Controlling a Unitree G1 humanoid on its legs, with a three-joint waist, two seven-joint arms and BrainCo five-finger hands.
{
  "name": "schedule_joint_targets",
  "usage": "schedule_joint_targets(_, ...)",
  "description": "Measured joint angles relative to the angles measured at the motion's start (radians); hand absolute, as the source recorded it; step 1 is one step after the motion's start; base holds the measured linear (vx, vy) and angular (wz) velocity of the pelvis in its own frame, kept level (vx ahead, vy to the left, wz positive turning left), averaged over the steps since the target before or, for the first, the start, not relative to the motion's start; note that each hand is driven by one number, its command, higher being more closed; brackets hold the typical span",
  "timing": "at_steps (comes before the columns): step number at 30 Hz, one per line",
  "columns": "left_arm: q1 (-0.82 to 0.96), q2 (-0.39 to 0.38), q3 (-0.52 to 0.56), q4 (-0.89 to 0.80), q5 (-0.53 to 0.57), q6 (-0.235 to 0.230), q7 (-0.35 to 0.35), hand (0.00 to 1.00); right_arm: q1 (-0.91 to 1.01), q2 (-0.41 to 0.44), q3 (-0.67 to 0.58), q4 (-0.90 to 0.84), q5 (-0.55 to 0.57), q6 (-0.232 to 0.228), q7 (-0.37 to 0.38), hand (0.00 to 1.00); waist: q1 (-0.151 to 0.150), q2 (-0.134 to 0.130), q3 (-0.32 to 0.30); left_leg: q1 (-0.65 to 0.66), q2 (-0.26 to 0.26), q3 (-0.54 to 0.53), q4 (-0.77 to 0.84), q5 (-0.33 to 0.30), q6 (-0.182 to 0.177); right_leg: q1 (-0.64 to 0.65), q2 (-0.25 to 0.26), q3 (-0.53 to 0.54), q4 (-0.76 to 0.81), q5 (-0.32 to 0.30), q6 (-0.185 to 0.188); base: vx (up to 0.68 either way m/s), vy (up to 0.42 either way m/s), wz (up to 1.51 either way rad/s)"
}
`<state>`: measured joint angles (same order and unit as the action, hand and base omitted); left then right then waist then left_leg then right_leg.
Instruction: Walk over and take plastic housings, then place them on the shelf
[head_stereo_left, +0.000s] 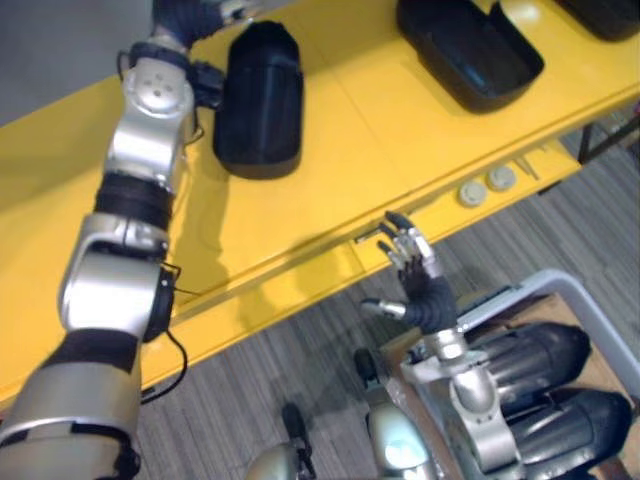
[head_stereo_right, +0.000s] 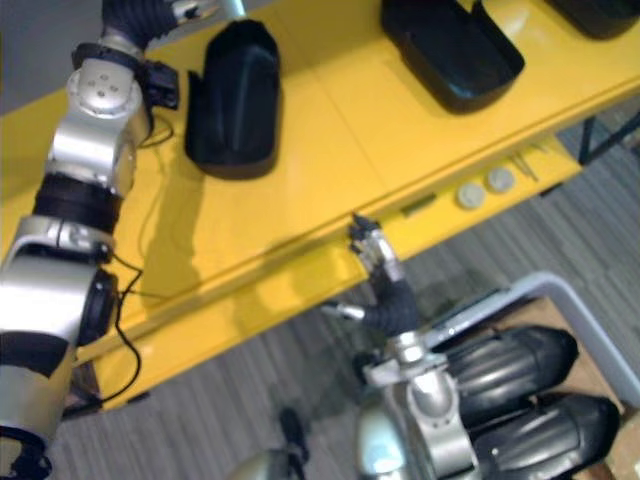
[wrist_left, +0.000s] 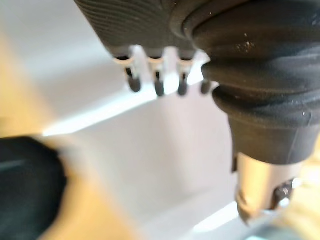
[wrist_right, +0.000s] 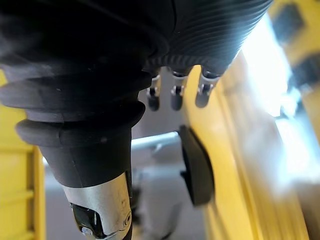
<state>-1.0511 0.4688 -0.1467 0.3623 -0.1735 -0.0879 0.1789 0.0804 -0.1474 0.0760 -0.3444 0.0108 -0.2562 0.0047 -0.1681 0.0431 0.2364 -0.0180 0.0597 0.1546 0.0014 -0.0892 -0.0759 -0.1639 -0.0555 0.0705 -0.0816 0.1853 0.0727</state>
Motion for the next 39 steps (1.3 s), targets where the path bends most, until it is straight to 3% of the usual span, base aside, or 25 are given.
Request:
schedule_joint_targets(2,0.291,-0.066,0.148,-0.225,0.053,-0.013,0.058,0.0,-0.006,0.001,-0.105,-0.002,-0.075,-0.001,-0.052,0.0,0.025,0.002,-0.07,0.03,0.008,-0.007,-0.009,0.0,0.0,0.028,0.008,-0.022,0.0,-0.001,0.0,0.01,0.004,0.11)
schedule_joint_targets(6,0.677,-0.166,0.376,-0.51,0.072,-0.053,0.134,0.0,-0.004,0.007,-0.279,-0.004,-0.083,-0.001,-0.115,0.0,0.066,-0.006,-0.132,0.055,-0.001,-0.022,-0.02,-0.001,0.001,0.066,0.002,-0.046,-0.001,-0.019,0.004,-0.03,0.004,0.14)
schedule_joint_targets(9,0.964,-0.296,0.52,-0.696,0.078,-0.103,0.171,0.0,0.011,0.014,-0.364,-0.008,-0.083,-0.001,-0.137,0.0,0.104,-0.01,-0.187,0.072,-0.008,-0.037,-0.031,-0.001,0.002,0.088,-0.009,-0.065,-0.001,-0.045,0.002,-0.04,-0.001,0.16)
schedule_joint_targets(14,1.194,-0.486,0.664,-0.734,0.157,-0.153,0.237,0.0,0.006,0.037,-0.415,-0.009,-0.08,-0.004,-0.139,0.0,0.14,0.008,-0.244,0.073,-0.007,-0.055,-0.045,0.005,0.001,0.097,-0.013,-0.092,-0.001,-0.063,0.0,-0.04,-0.015,0.15)
schedule_joint_targets(17,1.264,-0.548,0.737,-0.621,0.181,-0.158,0.286,0.0,-0.012,0.055,-0.441,0.01,-0.039,-0.005,-0.139,0.0,0.157,0.013,-0.257,0.075,-0.002,-0.066,-0.064,0.024,-0.007,0.097,-0.015,-0.106,-0.001,-0.064,-0.001,-0.02,-0.01,0.12)
schedule_joint_targets(22,1.288,-0.542,0.78,-0.284,0.177,-0.14,0.303,0.0,-0.077,0.052,-0.426,0.113,0.057,-0.009,-0.134,0.0,0.167,0.003,-0.267,0.075,0.005,-0.107,-0.075,0.04,-0.015,0.115,-0.015,-0.153,-0.001,-0.067,-0.002,-0.01,-0.025,0.25)
schedule_joint_targets(27,1.289,-0.454,0.721,0.177,0.17,-0.084,0.2,0.0,-0.168,-0.011,-0.259,0.245,0.144,-0.009,-0.093,0.0,0.185,-0.022,-0.252,0.069,0.009,-0.121,-0.077,0.044,-0.014,0.114,-0.013,-0.165,-0.001,-0.065,-0.006,-0.01,-0.014,0.08)
schedule_joint_targets(30,1.29,-0.441,0.677,0.341,0.171,-0.066,0.142,0.0,-0.238,-0.038,-0.158,0.308,0.173,-0.008,-0.068,0.0,0.195,-0.044,-0.246,0.062,0.01,-0.131,-0.073,0.045,-0.014,0.114,-0.012,-0.176,-0.001,-0.065,-0.007,0.01,-0.008,0.1)
schedule_joint_targets(33,1.288,-0.441,0.666,0.432,0.171,-0.056,0.119,0.0,-0.308,-0.042,-0.082,0.371,0.173,-0.005,-0.058,0.0,0.21,-0.056,-0.242,0.051,0.01,-0.146,-0.063,0.043,-0.014,0.115,-0.012,-0.184,-0.001,-0.068,-0.01,0.03,0.001,0.17)
schedule_joint_targets(39,1.297,-0.446,0.573,0.509,0.173,-0.04,0.072,0.0,-0.403,-0.041,0.024,0.504,0.172,0.009,-0.05,0.0,0.232,-0.052,-0.211,0.051,0.007,-0.172,-0.064,0.04,-0.013,0.13,-0.017,-0.209,-0.001,-0.083,-0.005,0.01,-0.001,0.13)
